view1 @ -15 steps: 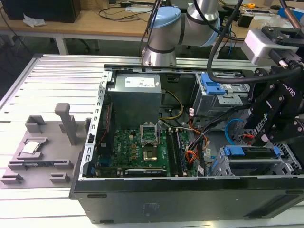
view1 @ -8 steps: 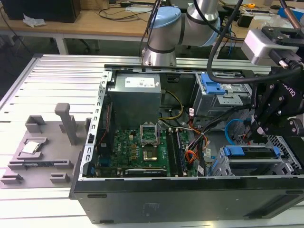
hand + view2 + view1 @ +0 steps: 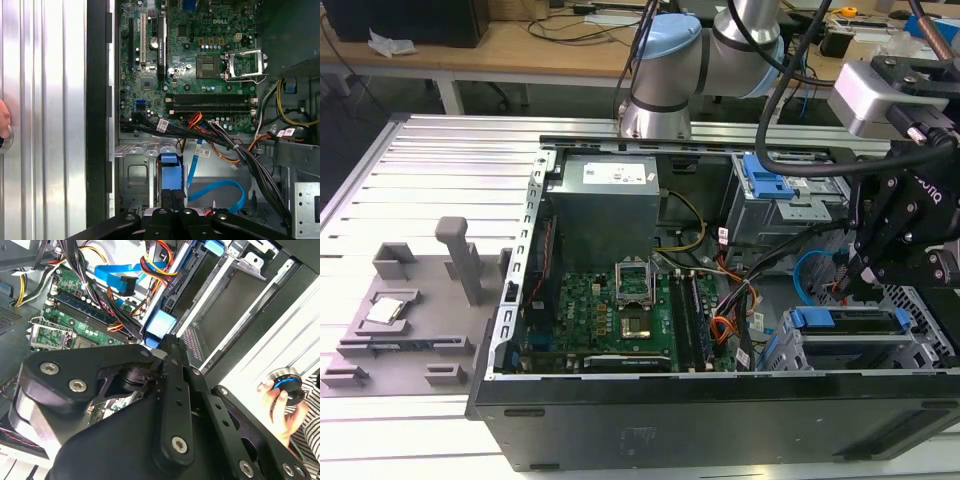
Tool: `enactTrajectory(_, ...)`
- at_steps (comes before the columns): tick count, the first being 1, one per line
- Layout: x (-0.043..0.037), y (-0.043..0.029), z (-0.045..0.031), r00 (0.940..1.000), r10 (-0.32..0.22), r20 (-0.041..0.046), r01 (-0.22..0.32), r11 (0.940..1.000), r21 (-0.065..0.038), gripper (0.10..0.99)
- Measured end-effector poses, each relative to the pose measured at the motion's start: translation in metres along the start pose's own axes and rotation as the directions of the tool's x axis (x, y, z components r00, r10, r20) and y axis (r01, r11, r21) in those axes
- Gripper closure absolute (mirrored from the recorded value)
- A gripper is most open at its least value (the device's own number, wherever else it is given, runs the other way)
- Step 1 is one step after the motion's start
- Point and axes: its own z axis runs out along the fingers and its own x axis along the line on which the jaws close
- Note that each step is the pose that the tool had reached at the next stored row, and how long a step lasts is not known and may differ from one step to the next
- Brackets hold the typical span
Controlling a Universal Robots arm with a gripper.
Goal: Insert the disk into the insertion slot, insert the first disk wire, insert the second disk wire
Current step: 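Insert the first disk wire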
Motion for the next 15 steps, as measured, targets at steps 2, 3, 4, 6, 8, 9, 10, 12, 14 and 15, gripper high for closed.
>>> enactTrajectory(2, 0.0000, 0.0000, 0.0000, 1.0000, 0.000, 0.0000, 0.000, 1.0000, 0.000, 0.980)
enactTrajectory(3, 0.0000, -0.0013, 0.0003, 1.0000, 0.000, 0.0004, 0.000, 1.0000, 0.000, 0.980)
enactTrajectory(4, -0.0002, -0.0062, 0.0012, 1.0000, 0.000, 0.0000, 0.000, 1.0000, -0.001, 0.980)
enactTrajectory(6, -0.0008, -0.0164, 0.0036, 1.0000, 0.000, -0.0001, 0.000, 1.0000, -0.003, 0.980)
enactTrajectory(8, -0.0025, -0.0232, 0.0047, 1.0000, 0.000, -0.0003, 0.000, 1.0000, -0.005, 0.980)
enactTrajectory(9, -0.0042, -0.0266, 0.0048, 1.0000, 0.000, -0.0006, 0.000, 1.0000, -0.005, 0.980)
enactTrajectory(10, -0.0072, -0.0297, 0.0050, 1.0000, 0.000, -0.0004, 0.000, 1.0000, -0.005, 0.980)
enactTrajectory(12, -0.0162, -0.0354, 0.0054, 1.0000, 0.000, -0.0007, 0.000, 1.0000, -0.005, 0.980)
enactTrajectory(14, -0.0231, -0.0404, 0.0063, 1.0000, 0.000, -0.0004, 0.000, 1.0000, -0.006, 0.980)
enactTrajectory(15, -0.0244, -0.0424, 0.0073, 1.0000, 0.000, -0.0005, 0.000, 1.0000, -0.007, 0.980)
